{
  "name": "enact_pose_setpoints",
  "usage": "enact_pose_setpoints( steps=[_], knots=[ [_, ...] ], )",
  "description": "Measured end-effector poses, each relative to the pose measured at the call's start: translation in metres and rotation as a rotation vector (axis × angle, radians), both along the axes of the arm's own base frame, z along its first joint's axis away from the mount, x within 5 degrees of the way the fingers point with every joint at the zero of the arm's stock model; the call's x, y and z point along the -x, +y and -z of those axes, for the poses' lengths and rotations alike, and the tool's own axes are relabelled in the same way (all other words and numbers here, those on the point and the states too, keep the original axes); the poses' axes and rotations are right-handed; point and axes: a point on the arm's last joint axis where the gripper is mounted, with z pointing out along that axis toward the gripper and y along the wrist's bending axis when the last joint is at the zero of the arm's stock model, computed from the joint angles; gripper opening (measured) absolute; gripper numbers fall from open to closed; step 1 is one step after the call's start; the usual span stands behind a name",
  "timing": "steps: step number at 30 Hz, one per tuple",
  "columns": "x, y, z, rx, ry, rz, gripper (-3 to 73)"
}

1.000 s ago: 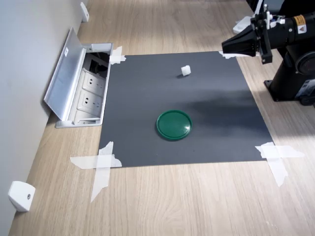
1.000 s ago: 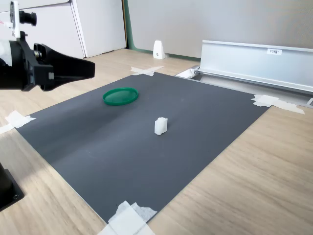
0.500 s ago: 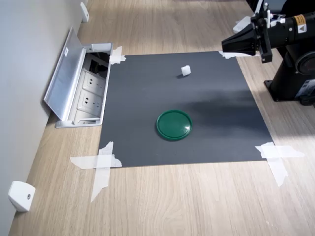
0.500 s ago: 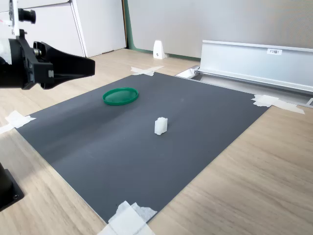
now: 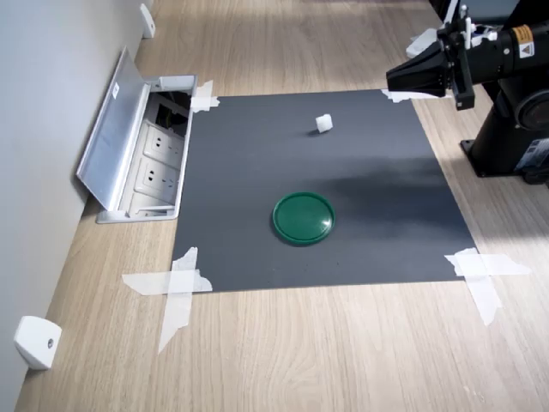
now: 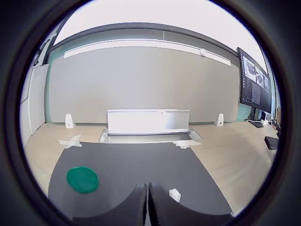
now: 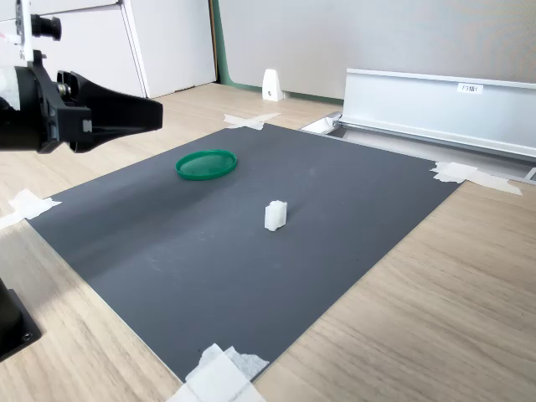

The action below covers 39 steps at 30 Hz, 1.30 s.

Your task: Grasp a white terminal and put it on the green lid.

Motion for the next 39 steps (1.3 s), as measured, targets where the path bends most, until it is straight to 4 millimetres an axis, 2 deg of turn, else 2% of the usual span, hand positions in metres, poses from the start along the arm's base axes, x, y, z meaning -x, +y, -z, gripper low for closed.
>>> enact_pose_setpoints(
  steps=[28, 33, 39],
  knots=[
    [0.0, 0.0, 0.0, -0.003, 0.005, 0.0, -0.8],
    [-0.001, 0.0, -0.019, -0.002, 0.0, -0.001, -0.8],
    [-0.021, -0.003, -0.048, -0.017, 0.136, -0.001, -0.8]
  ],
)
